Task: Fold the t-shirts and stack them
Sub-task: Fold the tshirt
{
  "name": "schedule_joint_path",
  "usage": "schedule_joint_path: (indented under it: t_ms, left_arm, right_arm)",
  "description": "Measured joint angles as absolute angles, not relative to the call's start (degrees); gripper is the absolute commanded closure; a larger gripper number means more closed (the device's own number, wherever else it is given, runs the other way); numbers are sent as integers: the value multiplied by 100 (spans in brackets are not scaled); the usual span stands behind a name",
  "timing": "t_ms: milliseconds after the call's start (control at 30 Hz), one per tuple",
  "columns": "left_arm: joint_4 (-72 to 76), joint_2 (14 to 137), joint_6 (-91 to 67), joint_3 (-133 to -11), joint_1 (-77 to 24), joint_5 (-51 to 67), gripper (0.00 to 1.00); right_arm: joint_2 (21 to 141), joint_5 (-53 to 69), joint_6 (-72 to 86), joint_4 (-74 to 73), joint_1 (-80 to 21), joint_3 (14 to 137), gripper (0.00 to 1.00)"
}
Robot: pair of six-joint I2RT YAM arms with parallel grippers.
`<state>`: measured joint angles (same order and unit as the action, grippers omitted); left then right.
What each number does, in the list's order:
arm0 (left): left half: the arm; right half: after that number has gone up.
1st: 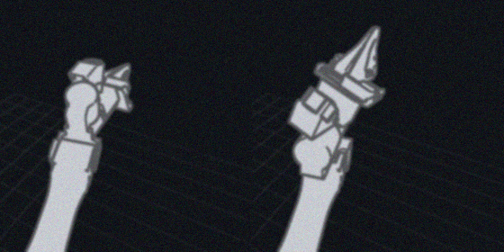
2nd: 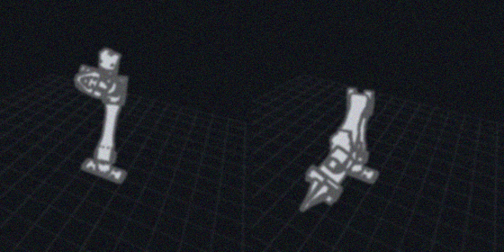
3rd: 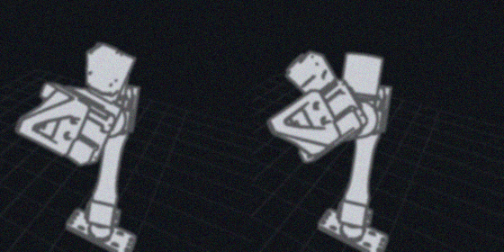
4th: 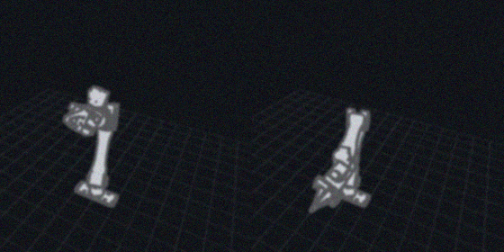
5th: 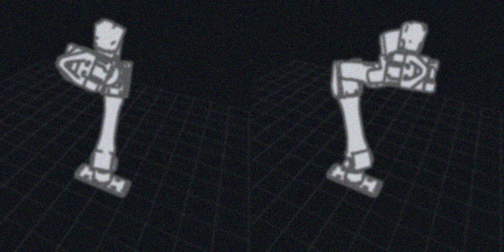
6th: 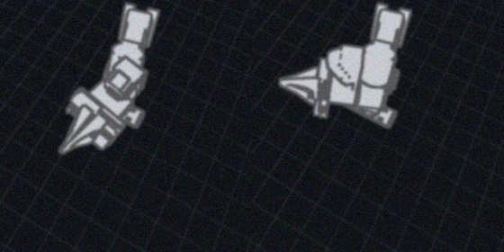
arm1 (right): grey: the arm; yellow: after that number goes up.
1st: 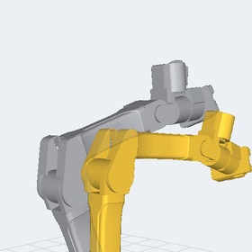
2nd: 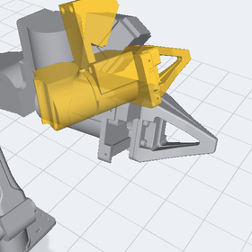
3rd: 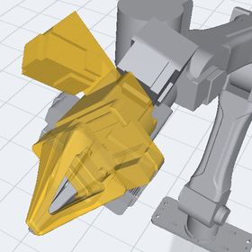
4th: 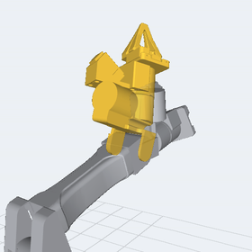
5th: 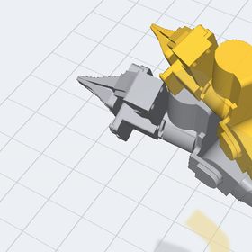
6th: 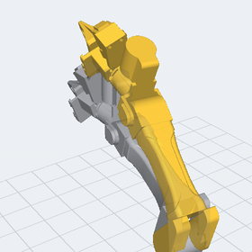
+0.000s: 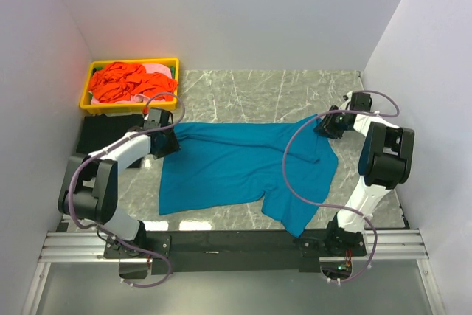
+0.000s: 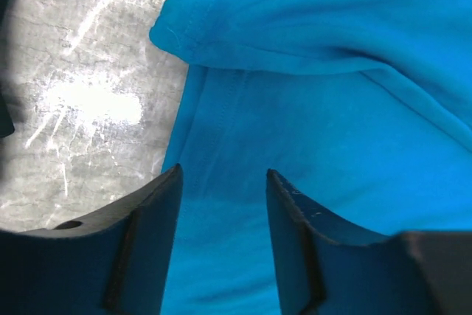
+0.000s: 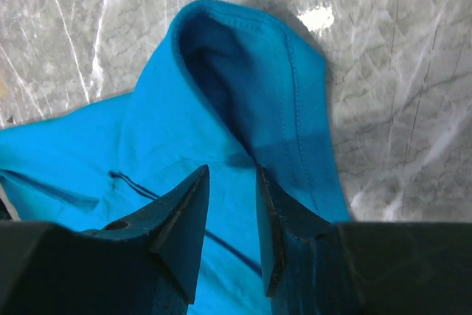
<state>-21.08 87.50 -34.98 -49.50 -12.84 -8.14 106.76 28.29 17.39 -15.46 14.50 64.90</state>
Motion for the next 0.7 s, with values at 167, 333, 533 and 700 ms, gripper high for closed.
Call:
schedule_joint_path:
  t_ms: [167, 333, 533, 700]
  left_arm:
    - [-2097, 8956, -3461, -4998, -1284, -961, 54]
    - [-2143, 9212, -3435, -5063, -1284, -1107, 55]
    - [-2152, 9393, -3406, -5236, -1286, -1236, 59]
    - [-2187, 9435, -3406, -5277, -1295, -1291, 59]
  right_arm:
    - [10831, 2867, 1704, -1581, 1450, 6630, 64]
    - [10949, 2941, 1704, -1605, 1450, 6657, 64]
    - [11000, 2945, 1699, -1660, 1450, 6683, 68]
    - [11006, 2950, 1680, -1726, 1450, 6755, 83]
